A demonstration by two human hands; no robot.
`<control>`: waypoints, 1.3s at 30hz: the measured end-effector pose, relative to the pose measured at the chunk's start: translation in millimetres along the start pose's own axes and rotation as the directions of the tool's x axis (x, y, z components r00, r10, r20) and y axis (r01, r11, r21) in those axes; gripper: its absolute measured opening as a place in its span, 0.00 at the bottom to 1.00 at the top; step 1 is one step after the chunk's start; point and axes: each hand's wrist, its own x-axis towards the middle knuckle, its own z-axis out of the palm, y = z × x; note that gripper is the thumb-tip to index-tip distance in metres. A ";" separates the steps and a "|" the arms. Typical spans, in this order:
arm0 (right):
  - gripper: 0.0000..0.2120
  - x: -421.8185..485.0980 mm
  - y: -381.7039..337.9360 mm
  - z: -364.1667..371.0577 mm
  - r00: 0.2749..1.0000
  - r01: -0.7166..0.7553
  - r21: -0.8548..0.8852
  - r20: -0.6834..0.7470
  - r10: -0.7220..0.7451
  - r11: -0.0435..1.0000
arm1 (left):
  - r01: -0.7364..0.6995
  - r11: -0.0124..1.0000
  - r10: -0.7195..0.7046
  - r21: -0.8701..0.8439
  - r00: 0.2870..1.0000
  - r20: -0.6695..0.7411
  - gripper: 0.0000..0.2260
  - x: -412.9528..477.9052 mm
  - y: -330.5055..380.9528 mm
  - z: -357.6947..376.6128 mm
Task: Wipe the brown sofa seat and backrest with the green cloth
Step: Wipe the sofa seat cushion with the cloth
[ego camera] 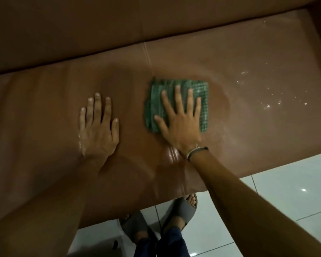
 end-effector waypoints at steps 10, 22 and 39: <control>0.38 -143.6 55.9 20.9 0.971 0.231 -0.056 0.084 -0.226 0.971 | -0.010 1.000 0.010 0.003 1.000 0.008 0.30 2.2 -2.3 1.5; 0.36 -102.0 21.4 22.4 0.988 0.150 0.029 0.037 -0.151 0.988 | 0.088 0.996 -0.081 -0.033 0.980 0.184 0.33 -1.0 16.8 -19.6; 0.37 -5.6 162.7 -23.7 0.980 -0.200 0.071 0.002 0.200 0.977 | -0.317 0.942 0.333 -0.112 0.927 0.172 0.32 108.2 251.8 -6.2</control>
